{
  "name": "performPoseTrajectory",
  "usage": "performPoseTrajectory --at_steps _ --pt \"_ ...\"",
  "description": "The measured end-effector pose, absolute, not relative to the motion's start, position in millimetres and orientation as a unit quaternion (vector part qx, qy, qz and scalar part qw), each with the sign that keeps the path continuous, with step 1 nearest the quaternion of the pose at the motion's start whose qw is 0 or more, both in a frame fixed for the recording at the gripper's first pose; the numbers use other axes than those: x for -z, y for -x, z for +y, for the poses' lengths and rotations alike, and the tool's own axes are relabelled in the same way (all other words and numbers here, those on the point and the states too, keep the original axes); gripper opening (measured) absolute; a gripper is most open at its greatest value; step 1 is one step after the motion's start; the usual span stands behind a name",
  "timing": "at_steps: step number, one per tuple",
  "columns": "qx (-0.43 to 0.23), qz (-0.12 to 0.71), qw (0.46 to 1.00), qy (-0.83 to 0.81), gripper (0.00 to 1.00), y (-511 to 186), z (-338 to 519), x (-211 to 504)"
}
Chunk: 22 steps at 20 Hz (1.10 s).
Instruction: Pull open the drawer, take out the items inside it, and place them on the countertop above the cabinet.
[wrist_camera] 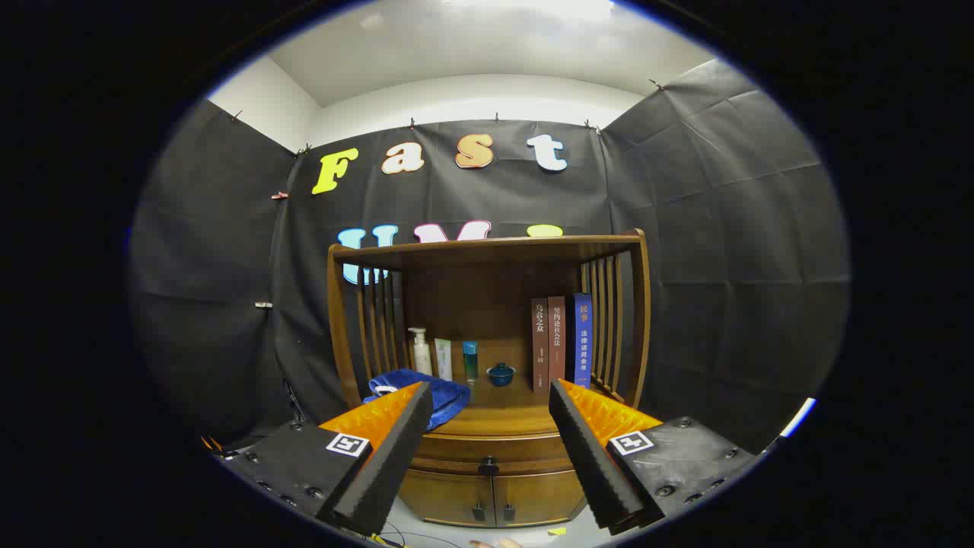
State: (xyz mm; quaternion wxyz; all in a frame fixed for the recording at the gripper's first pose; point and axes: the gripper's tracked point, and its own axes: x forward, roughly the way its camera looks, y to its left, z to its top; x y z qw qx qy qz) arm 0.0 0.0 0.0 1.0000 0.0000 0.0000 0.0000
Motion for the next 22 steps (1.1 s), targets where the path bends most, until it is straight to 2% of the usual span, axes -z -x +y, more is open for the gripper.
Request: performPoseTrajectory --at_steps 22 --pt "-0.004 0.003 1.0 0.003 0.99 2.7 1.3 1.2"
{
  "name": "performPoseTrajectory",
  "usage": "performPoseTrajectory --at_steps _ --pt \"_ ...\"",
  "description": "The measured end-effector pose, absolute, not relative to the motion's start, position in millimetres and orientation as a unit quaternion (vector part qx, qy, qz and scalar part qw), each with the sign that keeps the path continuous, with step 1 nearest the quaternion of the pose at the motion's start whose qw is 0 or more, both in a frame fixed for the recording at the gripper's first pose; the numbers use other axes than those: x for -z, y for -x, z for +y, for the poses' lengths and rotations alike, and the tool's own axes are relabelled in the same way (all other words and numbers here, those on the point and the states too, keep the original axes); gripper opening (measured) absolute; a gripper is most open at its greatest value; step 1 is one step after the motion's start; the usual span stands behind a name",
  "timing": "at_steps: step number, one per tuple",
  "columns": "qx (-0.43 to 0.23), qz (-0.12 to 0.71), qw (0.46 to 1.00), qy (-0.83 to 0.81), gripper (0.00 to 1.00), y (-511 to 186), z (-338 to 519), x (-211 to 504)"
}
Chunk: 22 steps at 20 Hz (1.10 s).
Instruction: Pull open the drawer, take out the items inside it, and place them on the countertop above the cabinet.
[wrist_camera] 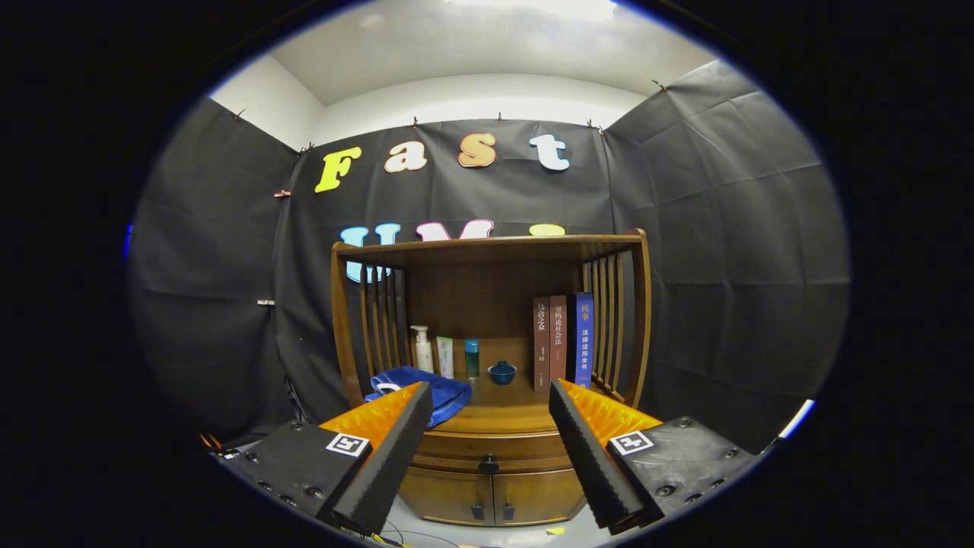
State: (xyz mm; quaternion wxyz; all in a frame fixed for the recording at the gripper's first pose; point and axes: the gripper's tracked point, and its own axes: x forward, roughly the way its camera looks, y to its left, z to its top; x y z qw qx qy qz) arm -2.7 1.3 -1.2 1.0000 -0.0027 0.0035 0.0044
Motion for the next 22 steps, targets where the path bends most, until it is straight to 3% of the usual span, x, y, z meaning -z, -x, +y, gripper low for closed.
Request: performPoseTrajectory --at_steps 13,22 --pt "-0.003 0.03 1.0 0.004 0.99 -11.9 0.9 26.4" --pt "-0.009 0.083 0.997 -0.005 0.99 -70.2 5.9 108.0"
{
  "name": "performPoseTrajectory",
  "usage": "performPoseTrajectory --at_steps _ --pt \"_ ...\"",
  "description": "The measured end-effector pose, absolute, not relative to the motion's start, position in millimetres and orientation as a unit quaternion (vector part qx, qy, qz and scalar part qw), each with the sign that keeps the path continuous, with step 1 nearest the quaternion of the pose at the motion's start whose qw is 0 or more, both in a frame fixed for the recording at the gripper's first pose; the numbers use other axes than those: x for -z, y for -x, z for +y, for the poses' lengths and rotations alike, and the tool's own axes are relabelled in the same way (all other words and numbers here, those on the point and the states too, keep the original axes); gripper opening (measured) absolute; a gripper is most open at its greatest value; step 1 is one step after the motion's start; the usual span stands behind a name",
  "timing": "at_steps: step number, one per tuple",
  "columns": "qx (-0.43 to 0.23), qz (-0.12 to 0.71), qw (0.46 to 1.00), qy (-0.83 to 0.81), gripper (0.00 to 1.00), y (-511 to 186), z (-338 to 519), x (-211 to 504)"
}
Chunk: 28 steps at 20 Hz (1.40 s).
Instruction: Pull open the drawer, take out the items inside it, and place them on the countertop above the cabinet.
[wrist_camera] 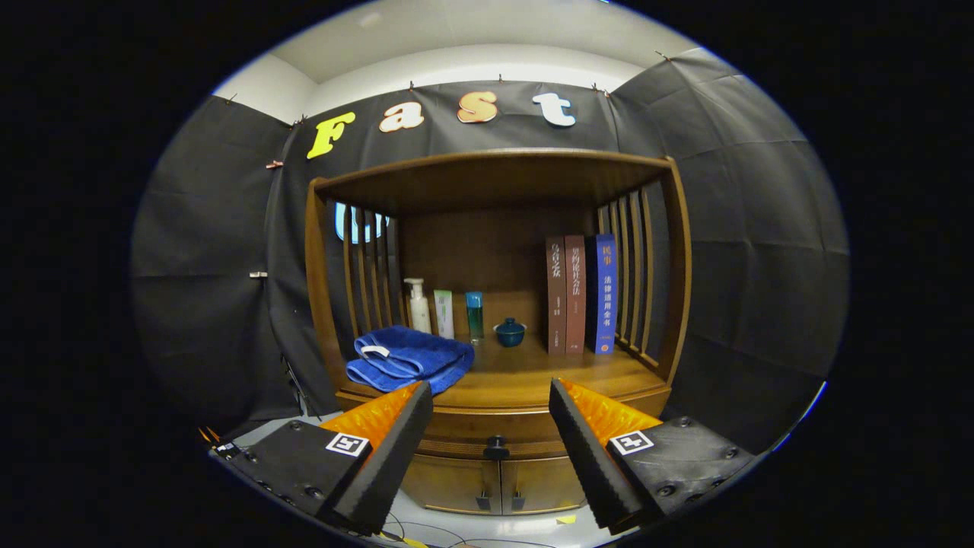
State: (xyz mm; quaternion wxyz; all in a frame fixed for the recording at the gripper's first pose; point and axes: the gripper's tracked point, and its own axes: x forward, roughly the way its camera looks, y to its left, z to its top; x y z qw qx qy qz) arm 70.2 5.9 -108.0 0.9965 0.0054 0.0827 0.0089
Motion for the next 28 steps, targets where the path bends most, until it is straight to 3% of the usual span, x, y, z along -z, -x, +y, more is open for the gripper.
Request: performPoseTrajectory --at_steps 16,21,23,28 --pt "0.011 0.213 0.977 -0.013 1.0 -168.0 -1.4 306.7" --pt "0.021 0.23 0.973 -0.018 0.96 -175.5 -8.4 333.7" --pt "0.011 0.224 0.974 -0.022 0.67 -177.0 -0.7 333.4" --pt "0.018 0.23 0.973 -0.005 0.4 -177.7 -0.5 337.1"
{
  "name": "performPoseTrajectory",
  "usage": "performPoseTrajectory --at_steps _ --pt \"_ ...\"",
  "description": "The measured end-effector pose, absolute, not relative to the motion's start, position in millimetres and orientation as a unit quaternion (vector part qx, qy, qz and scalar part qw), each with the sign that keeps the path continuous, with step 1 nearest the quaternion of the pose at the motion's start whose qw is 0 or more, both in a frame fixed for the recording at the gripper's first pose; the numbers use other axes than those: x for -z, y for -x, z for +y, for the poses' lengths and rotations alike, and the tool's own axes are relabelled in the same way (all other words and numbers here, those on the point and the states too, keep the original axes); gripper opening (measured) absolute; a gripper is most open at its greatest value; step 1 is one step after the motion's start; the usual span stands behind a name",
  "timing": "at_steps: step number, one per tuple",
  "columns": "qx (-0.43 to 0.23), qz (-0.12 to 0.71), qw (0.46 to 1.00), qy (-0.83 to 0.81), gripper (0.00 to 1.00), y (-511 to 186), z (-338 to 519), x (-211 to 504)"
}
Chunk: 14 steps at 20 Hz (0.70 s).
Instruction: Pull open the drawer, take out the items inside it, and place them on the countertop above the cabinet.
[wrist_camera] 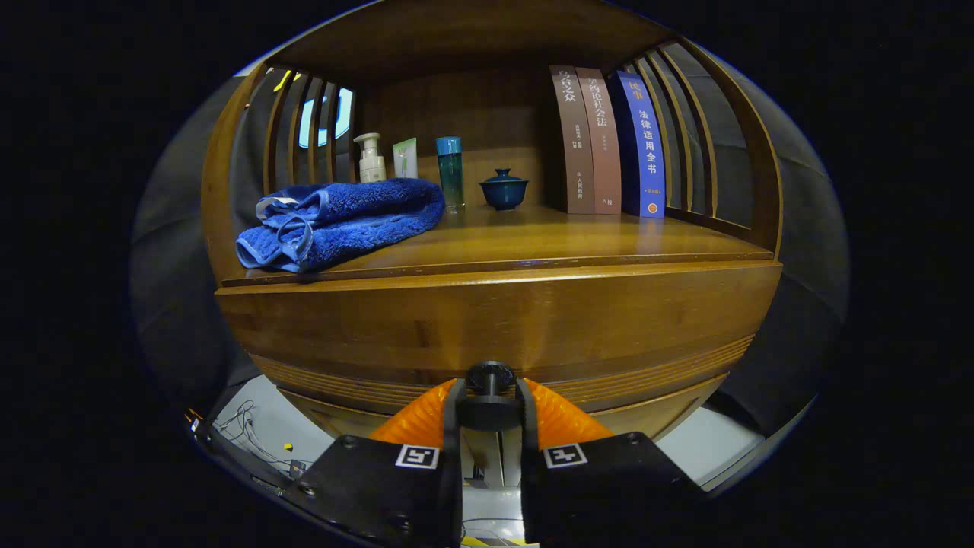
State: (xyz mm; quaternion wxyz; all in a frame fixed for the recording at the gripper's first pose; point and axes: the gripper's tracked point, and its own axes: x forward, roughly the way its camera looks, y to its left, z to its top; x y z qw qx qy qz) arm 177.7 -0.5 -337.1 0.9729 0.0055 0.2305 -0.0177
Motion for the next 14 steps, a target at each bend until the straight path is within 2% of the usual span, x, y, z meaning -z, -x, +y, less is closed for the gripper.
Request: performPoseTrajectory --at_steps 1,6,14 --pt "0.017 0.232 0.972 -0.001 0.35 -175.9 -1.7 335.1" --pt "0.018 0.238 0.971 0.001 0.35 -160.2 -1.7 333.2" --pt "0.021 0.253 0.967 0.0 0.35 -91.4 0.7 327.3"
